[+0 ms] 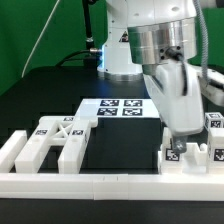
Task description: Assemble chair
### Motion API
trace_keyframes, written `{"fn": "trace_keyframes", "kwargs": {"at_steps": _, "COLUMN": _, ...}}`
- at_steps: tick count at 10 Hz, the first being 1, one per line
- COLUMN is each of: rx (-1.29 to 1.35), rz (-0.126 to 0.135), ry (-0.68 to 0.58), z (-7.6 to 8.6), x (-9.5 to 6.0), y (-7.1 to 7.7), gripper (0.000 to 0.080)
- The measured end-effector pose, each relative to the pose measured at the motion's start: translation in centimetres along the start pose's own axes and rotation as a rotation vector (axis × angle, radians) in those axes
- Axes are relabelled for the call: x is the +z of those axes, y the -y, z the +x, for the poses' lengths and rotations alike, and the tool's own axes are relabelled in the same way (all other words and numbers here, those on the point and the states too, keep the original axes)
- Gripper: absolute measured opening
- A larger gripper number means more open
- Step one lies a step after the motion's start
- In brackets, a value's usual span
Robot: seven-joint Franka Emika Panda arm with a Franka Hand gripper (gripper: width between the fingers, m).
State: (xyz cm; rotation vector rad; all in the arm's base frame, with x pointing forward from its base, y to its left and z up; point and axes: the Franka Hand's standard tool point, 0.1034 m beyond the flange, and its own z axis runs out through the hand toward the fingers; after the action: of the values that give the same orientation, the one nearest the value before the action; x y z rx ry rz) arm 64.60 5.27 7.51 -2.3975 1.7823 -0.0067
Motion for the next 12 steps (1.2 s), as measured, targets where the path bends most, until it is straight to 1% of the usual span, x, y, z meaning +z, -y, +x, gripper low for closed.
{"fn": "trace_keyframes", "kwargs": {"at_steps": 1, "rx": -0.192, "rz": -0.010, "ry": -0.008, "z": -0.4, "x": 0.1, "y": 0.0, "gripper": 0.0641}}
{"fn": "trace_keyframes", "kwargs": {"at_steps": 2, "rx": -0.273, "rz": -0.006, "ry": -0.007, "z": -0.9, "x": 0.2, "y": 0.1, "gripper": 0.0641}}
{"fn": "trace_keyframes", "kwargs": {"at_steps": 3, "rx": -0.352, "rz": 0.002, "ry": -0.019, "z": -0.7, "x": 0.4, "y": -0.2, "gripper": 0.0648}}
{"fn": "trace_keyframes", "kwargs": {"at_steps": 6, "rx": -0.550, "rz": -0.004, "ry": -0.025, "z": -0.5, "x": 0.4, "y": -0.2, "gripper": 0.0649}}
{"fn": "trace_keyframes", "kwargs": {"at_steps": 7, "rx": -0.862, "rz": -0.029, "ry": -0.049, "z": 0.4, "x": 0.3, "y": 0.1, "gripper": 0.0649}}
{"fn": "trace_keyframes", "kwargs": {"at_steps": 8, "rx": -0.908, "rz": -0.034, "ry": -0.053, "z": 0.2, "x": 0.3, "y": 0.2, "gripper": 0.0649}}
{"fn": "trace_keyframes", "kwargs": {"at_steps": 9, "rx": -0.863, "rz": -0.032, "ry": -0.053, "z": 0.2, "x": 0.4, "y": 0.2, "gripper": 0.0649}}
{"fn": "trace_keyframes", "kwargs": {"at_steps": 10, "rx": -0.830, "rz": -0.031, "ry": -0.053, "z": 0.2, "x": 0.4, "y": 0.2, "gripper": 0.0528}}
{"fn": "trace_keyframes", "kwargs": {"at_steps": 11, "rx": -0.776, "rz": -0.029, "ry": -0.053, "z": 0.2, "x": 0.4, "y": 0.2, "gripper": 0.0388}}
{"fn": "trace_keyframes", "kwargs": {"at_steps": 12, "rx": -0.729, "rz": -0.029, "ry": -0.055, "z": 0.4, "x": 0.4, "y": 0.1, "gripper": 0.0288}}
